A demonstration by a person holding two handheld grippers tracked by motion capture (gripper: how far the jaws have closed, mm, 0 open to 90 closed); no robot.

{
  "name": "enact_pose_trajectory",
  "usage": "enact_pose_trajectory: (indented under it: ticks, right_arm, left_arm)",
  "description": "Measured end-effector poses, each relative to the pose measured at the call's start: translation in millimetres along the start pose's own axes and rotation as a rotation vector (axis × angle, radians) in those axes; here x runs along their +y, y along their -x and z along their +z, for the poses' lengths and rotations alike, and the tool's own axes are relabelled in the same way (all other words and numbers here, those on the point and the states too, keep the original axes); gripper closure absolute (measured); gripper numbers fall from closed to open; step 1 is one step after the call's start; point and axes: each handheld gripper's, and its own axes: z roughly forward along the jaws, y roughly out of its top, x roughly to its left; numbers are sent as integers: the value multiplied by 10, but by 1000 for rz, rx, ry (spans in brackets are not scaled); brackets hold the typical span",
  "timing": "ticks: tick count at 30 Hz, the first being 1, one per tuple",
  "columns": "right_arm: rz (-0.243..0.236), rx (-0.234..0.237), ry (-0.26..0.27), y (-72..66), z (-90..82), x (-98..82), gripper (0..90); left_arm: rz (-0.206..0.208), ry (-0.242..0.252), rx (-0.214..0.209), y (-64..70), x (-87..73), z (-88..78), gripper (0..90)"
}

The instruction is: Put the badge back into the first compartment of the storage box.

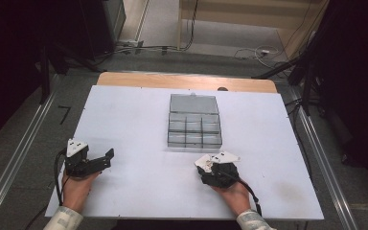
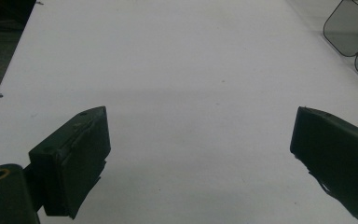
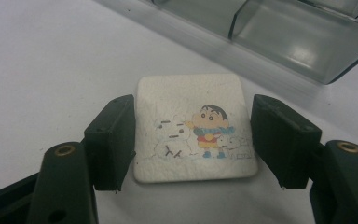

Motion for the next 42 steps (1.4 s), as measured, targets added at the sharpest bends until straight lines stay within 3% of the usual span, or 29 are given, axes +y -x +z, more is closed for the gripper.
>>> enact_pose_trajectory:
  ticks: [15,26,42]
  right_arm:
    - [-1,16,14,8,-33,21,313]
    - [1,50,80,-44,-156,219,313]
    - [19,74,103,-43,-145,407,312]
  left_arm:
    - [-11,3,-1,-19,5,-9,52]
    - [-13,2,-3,-19,7,-9,52]
    - [-15,2,-4,-27,5,4,52]
